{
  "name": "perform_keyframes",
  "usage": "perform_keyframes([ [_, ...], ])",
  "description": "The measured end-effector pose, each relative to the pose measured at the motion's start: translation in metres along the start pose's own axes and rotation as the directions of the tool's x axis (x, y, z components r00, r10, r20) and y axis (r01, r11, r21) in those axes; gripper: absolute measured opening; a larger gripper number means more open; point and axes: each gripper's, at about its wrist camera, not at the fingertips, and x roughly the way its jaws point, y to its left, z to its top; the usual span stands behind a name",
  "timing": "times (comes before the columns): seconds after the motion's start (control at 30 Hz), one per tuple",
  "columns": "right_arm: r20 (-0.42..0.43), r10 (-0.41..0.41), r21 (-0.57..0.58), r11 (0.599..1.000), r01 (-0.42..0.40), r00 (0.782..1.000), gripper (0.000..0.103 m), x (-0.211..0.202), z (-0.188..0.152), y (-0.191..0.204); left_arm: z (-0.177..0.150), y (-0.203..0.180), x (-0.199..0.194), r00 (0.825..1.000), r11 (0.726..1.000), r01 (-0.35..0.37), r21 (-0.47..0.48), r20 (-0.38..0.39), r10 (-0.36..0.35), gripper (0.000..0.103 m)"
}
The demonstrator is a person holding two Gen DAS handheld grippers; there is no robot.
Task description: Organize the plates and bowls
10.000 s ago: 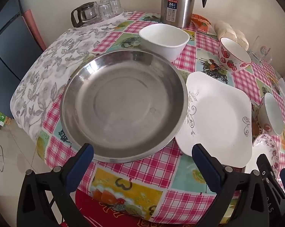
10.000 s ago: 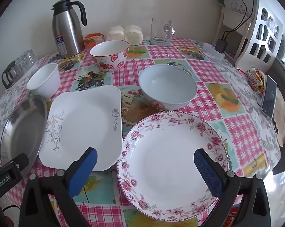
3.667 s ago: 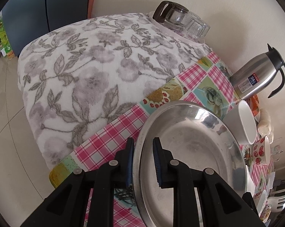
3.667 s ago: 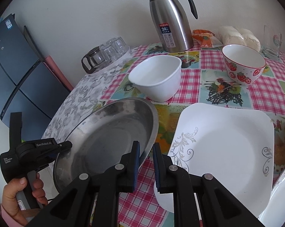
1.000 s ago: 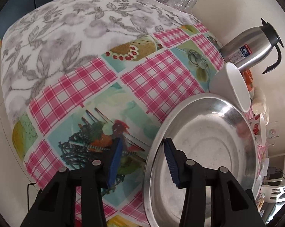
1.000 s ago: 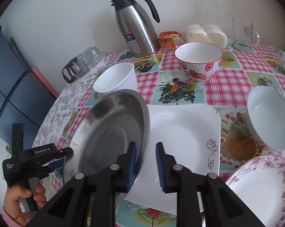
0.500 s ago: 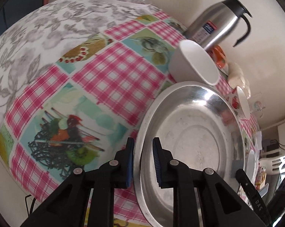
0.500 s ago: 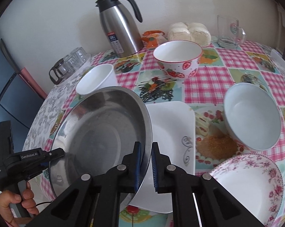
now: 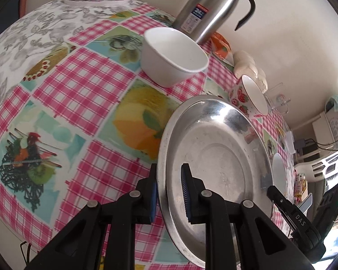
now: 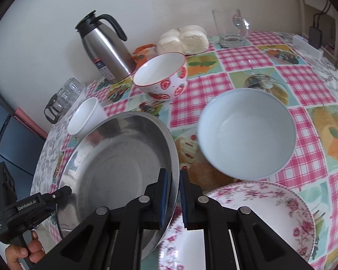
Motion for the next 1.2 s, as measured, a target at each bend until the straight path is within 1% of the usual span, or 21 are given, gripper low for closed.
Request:
perform_keyframes([
  [0.1, 0.004, -0.003, 0.011, 1.0, 0.002, 1.0, 0.012, -0.003, 0.0, -0.008, -0.003, -0.004, 0.004, 1.0, 1.0, -0.004, 0.009, -0.008, 0.004, 0.02],
  [0.23, 0.01, 0.001, 0.009, 1.0, -0.001, 1.0, 0.012, -0.005, 0.001, -0.013, -0.003, -0.004, 0.009, 1.0, 1.0, -0.015, -0.007, -0.016, 0.015, 0.02],
  [0.3, 0.006, -0.001, -0.006, 1.0, 0.001, 1.0, 0.011, -0.004, 0.0, -0.01, -0.002, -0.001, 0.01, 1.0, 0.999, -0.029, -0.018, -0.011, 0.029, 0.02],
  [0.47, -0.005, -0.018, -0.05, 0.999, 0.017, 1.0, 0.011, 0.0, -0.003, 0.001, -0.001, 0.005, 0.006, 0.999, 0.999, -0.034, -0.027, -0.005, 0.034, 0.02],
  [0.63, -0.021, -0.02, -0.05, 0.999, 0.019, 1.0, 0.011, 0.005, -0.005, 0.001, -0.001, 0.007, 0.006, 1.0, 0.999, -0.027, -0.034, -0.012, 0.026, 0.02],
  [0.73, -0.022, -0.024, -0.045, 0.999, 0.023, 0.999, 0.012, 0.005, -0.005, 0.002, 0.0, 0.007, 0.003, 0.999, 0.999, -0.033, -0.031, -0.001, 0.033, 0.02],
  [0.83, -0.02, -0.039, -0.052, 0.998, 0.038, 0.999, 0.015, 0.003, -0.004, 0.003, 0.001, 0.003, -0.002, 0.999, 0.999, -0.042, -0.016, 0.013, 0.042, 0.021],
  [0.9, -0.02, -0.041, -0.056, 0.998, 0.039, 0.999, 0.015, 0.001, -0.003, 0.005, 0.001, -0.001, -0.004, 0.998, 0.999, -0.051, -0.001, 0.023, 0.051, 0.028],
  [0.97, -0.015, -0.05, -0.065, 0.997, 0.049, 0.999, 0.017, -0.002, -0.002, 0.008, 0.001, -0.004, -0.008, 0.996, 0.997, -0.065, 0.029, 0.055, 0.063, 0.034],
  [1.03, -0.004, -0.058, -0.077, 0.995, 0.057, 0.998, 0.021, -0.005, -0.002, 0.011, 0.002, -0.009, -0.012, 0.994, 0.995, -0.082, 0.052, 0.077, 0.078, 0.036],
  [1.07, 0.001, -0.06, -0.082, 0.995, 0.06, 0.998, 0.028, -0.006, -0.001, 0.012, 0.002, -0.011, -0.013, 0.993, 0.994, -0.09, 0.064, 0.089, 0.084, 0.039],
  [1.1, 0.008, -0.065, -0.088, 0.994, 0.066, 0.998, 0.035, -0.008, -0.001, 0.014, 0.002, -0.014, -0.015, 0.991, 0.993, -0.095, 0.075, 0.098, 0.088, 0.044],
  [1.13, 0.016, -0.071, -0.097, 0.993, 0.072, 0.997, 0.038, -0.009, 0.0, 0.016, 0.002, -0.015, -0.016, 0.99, 0.992, -0.098, 0.085, 0.108, 0.089, 0.048],
  [1.2, 0.035, -0.079, -0.116, 0.99, 0.083, 0.996, 0.053, -0.013, 0.0, 0.02, 0.002, -0.017, -0.017, 0.989, 0.991, -0.1, 0.092, 0.116, 0.089, 0.066],
])
